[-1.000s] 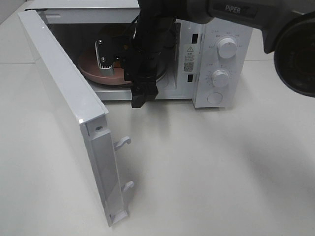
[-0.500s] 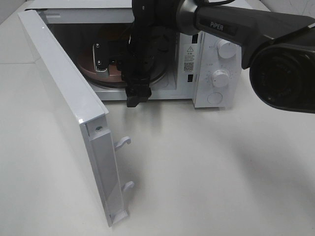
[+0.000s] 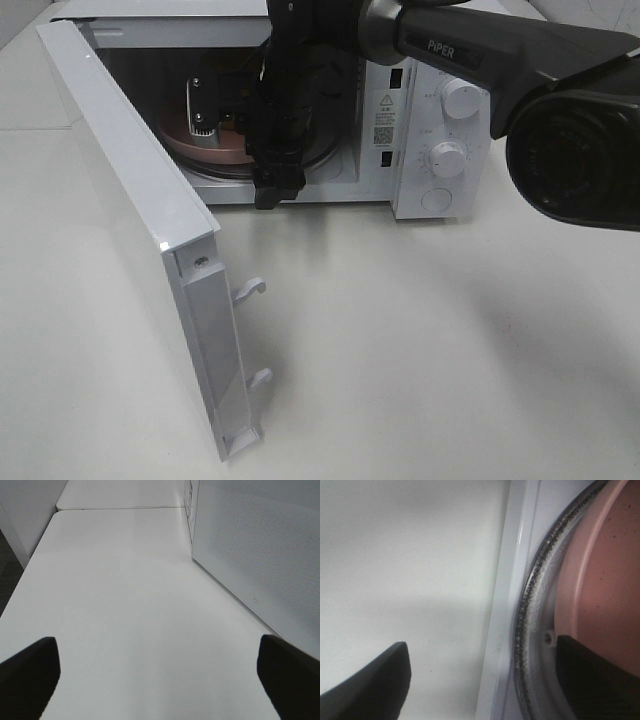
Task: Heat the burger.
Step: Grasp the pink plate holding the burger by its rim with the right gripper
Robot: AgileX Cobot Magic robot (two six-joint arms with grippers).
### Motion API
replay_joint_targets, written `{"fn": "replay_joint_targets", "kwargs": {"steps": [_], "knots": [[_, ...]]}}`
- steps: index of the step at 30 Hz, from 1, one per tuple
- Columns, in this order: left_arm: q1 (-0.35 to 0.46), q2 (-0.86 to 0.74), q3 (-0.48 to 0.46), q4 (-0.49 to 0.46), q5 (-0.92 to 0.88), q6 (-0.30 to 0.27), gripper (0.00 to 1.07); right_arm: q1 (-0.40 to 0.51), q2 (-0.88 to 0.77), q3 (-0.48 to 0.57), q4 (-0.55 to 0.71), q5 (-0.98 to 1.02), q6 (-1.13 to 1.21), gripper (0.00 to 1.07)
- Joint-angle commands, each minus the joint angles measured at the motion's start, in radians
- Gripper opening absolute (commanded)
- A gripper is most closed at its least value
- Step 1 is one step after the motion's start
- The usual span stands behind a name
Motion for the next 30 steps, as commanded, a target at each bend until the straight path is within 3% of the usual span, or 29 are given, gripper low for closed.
{"fn": "replay_joint_targets", "kwargs": {"steps": [1, 30], "knots": [[0.001, -0.017, 0.001, -0.005, -0.007, -0.003, 1.03, 0.000, 0.003, -0.022, -0.003, -0.008, 0.005, 0.76], [0.001, -0.017, 0.001, -0.005, -0.007, -0.003, 1.03, 0.000, 0.007, -0.020, 0.000, -0.059, 0.008, 0.76]]}}
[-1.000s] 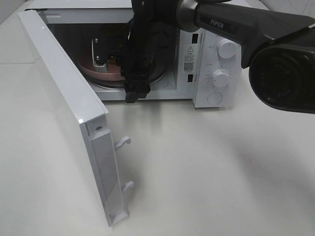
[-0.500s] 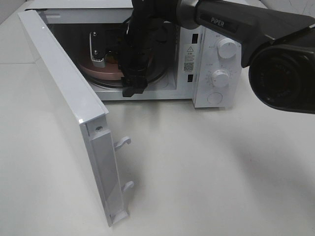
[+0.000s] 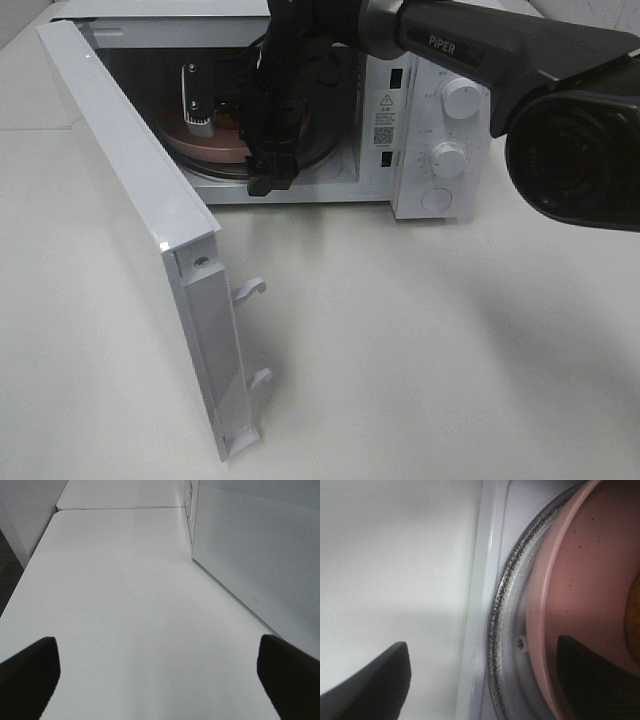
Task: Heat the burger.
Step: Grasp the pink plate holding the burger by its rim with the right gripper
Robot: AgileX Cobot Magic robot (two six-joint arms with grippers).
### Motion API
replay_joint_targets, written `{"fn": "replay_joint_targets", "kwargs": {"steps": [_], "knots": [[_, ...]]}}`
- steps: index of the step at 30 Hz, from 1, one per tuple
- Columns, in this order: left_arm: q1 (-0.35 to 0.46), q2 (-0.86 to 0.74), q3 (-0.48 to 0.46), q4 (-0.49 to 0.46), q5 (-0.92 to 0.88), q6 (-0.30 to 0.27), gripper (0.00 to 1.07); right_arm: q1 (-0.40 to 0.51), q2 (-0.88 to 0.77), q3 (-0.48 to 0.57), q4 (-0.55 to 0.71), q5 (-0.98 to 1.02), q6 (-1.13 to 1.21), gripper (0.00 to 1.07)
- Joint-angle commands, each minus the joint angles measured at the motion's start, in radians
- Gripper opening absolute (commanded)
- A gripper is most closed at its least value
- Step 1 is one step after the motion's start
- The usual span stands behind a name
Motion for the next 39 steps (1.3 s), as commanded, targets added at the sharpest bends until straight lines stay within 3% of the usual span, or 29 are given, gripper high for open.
{"fn": "replay_joint_targets", "kwargs": {"steps": [1, 13, 39], "knots": [[0.001, -0.017, 0.001, -0.005, -0.007, -0.003, 1.03, 0.000, 0.009, -0.004, -0.002, -0.025, 0.011, 0.76], [0.001, -0.017, 0.001, -0.005, -0.007, -0.003, 1.03, -0.004, 0.040, -0.004, -0.058, -0.096, 0.087, 0.76], [0.001, -0.017, 0.001, -0.005, -0.007, -0.003, 1.03, -0.004, 0.104, -0.006, -0.050, -0.161, 0.091, 0.76]]}}
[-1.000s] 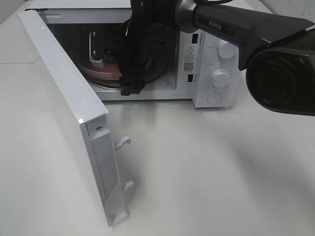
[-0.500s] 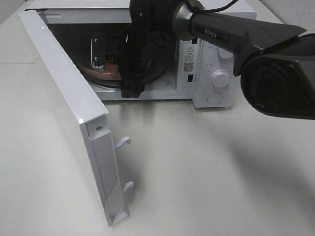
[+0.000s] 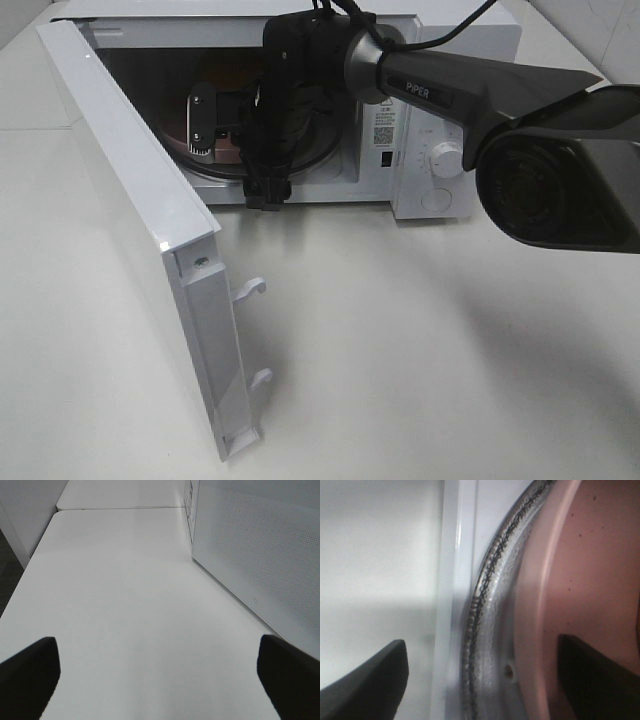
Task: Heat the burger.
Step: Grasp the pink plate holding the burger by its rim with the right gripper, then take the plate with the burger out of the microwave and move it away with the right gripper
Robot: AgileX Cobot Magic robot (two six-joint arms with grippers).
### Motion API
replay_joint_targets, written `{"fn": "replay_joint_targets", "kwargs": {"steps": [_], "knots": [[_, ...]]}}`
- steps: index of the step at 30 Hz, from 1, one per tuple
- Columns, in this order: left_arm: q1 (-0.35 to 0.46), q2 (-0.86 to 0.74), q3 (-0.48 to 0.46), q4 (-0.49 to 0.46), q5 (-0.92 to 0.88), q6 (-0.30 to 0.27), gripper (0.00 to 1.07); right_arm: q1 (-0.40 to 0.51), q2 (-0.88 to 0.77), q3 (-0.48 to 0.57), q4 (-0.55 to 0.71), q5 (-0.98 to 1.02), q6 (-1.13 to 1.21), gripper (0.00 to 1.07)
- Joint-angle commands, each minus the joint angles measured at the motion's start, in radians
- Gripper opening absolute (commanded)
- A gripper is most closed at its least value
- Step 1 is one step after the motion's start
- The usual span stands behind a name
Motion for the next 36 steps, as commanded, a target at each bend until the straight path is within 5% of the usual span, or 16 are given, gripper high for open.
{"fn": "replay_joint_targets", "kwargs": {"steps": [1, 18, 26, 27, 28, 29, 36], "knots": [[0.001, -0.017, 0.001, -0.006, -0.007, -0.003, 1.03, -0.004, 0.010, -0.005, 0.004, 0.003, 0.011, 0.76], [0.001, -0.017, 0.001, -0.006, -0.007, -0.003, 1.03, -0.004, 0.010, -0.003, 0.017, 0.043, 0.011, 0.74], [0.001, -0.017, 0.001, -0.006, -0.007, -0.003, 1.03, -0.004, 0.010, -0.003, 0.027, 0.092, 0.013, 0.34], [0.001, -0.017, 0.001, -0.006, -0.007, -0.003, 1.03, -0.004, 0.010, -0.003, 0.028, 0.093, 0.040, 0.18], [0.001, -0.017, 0.001, -0.006, -0.007, -0.003, 1.03, -0.004, 0.010, -0.003, 0.028, 0.093, 0.040, 0.18], [0.001, -0.017, 0.001, -0.006, -0.007, -0.003, 1.03, -0.004, 0.009, -0.003, 0.028, 0.096, 0.074, 0.03], [0.001, -0.017, 0.001, -0.006, -0.007, -0.003, 1.03, -0.004, 0.008, -0.003, 0.036, 0.145, 0.053, 0.00]]}}
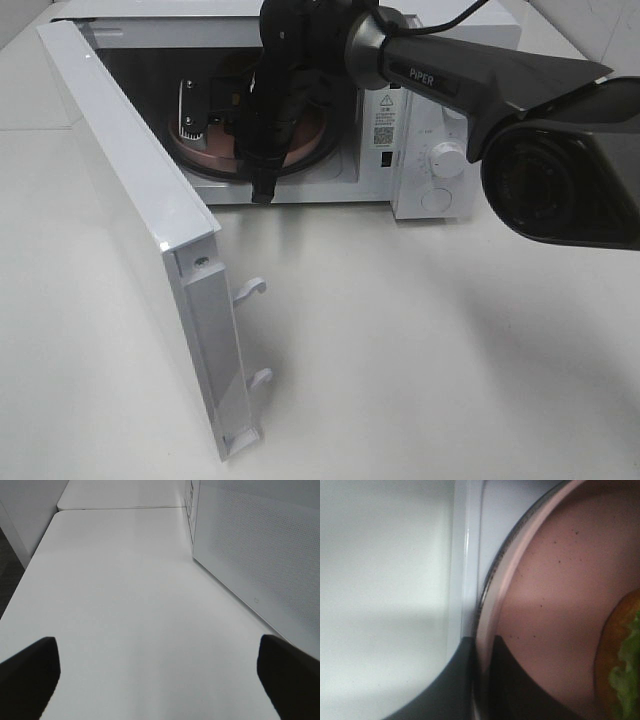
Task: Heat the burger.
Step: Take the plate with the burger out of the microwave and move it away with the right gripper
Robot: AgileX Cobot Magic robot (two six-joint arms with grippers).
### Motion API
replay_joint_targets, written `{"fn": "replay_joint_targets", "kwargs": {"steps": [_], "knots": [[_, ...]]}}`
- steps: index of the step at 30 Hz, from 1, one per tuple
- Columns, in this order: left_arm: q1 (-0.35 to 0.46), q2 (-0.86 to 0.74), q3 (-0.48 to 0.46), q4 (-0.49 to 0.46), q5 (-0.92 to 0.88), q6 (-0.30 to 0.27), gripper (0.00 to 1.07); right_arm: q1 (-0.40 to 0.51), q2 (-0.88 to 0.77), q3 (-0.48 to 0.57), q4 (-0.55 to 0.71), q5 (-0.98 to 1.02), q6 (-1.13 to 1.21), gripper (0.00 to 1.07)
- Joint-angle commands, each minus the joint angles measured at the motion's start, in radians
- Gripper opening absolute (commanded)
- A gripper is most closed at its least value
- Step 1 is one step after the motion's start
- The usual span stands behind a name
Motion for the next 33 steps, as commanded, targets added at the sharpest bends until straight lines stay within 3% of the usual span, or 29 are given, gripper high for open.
{"fn": "replay_joint_targets", "kwargs": {"steps": [1, 18, 24, 28, 33], "knots": [[0.001, -0.017, 0.001, -0.008, -0.007, -0.003, 1.03, -0.007, 0.025, 0.014, -0.002, 0.074, 0.003, 0.00], [0.001, -0.017, 0.001, -0.008, -0.007, -0.003, 1.03, -0.005, -0.035, 0.042, 0.047, 0.223, -0.049, 0.00], [0.001, -0.017, 0.001, -0.008, -0.007, -0.003, 1.03, -0.005, -0.108, 0.158, 0.040, 0.188, -0.076, 0.00], [0.001, -0.017, 0.001, -0.008, -0.007, -0.003, 1.03, -0.005, -0.206, 0.313, 0.013, 0.103, -0.092, 0.00], [0.001, -0.017, 0.001, -0.008, -0.007, -0.003, 1.03, -0.005, -0.277, 0.430, 0.011, 0.026, -0.108, 0.00]]}}
